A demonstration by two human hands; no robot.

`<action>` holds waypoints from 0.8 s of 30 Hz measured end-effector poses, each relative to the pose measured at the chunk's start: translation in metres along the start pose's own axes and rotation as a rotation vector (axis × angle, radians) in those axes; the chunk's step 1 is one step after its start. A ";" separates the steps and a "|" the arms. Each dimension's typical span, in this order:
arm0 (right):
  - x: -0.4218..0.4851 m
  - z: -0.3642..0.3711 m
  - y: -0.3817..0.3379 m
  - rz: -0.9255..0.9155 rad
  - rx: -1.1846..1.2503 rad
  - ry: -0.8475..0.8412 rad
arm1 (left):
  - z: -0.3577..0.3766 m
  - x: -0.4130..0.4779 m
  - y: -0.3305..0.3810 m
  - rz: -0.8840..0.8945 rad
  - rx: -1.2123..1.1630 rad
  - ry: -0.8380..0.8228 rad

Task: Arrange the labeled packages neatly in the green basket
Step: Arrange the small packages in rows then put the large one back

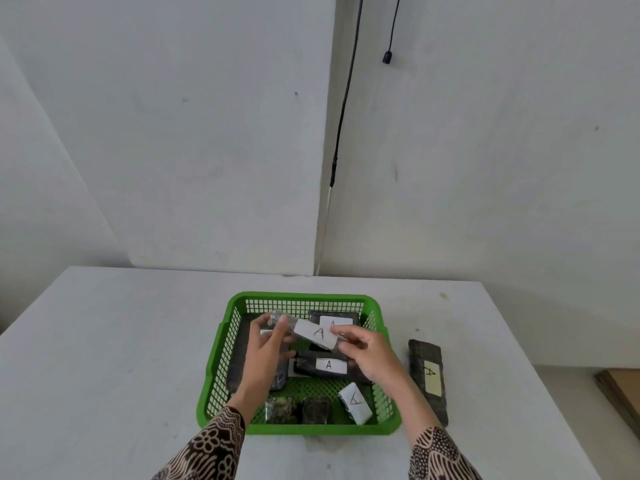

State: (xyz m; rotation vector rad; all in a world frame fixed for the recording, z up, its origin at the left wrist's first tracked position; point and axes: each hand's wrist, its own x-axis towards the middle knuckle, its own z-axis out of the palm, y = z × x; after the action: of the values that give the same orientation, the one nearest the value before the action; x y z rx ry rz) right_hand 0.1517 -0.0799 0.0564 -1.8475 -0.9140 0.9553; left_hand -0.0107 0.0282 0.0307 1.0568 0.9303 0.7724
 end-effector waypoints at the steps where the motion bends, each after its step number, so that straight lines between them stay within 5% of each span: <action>1: 0.000 -0.004 0.006 0.007 -0.029 0.004 | -0.002 0.002 -0.002 -0.009 0.044 0.043; 15: 0.027 0.009 0.042 0.126 -0.675 -0.082 | -0.023 0.012 -0.033 -0.167 0.600 -0.005; 24: 0.046 0.015 0.049 0.110 -0.996 -0.052 | -0.013 0.015 -0.039 -0.019 0.908 -0.081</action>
State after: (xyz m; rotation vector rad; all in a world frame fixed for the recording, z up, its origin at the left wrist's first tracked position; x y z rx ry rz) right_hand 0.1694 -0.0541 -0.0051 -2.7150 -1.4993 0.6357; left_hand -0.0134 0.0339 -0.0124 1.8405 1.2520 0.2564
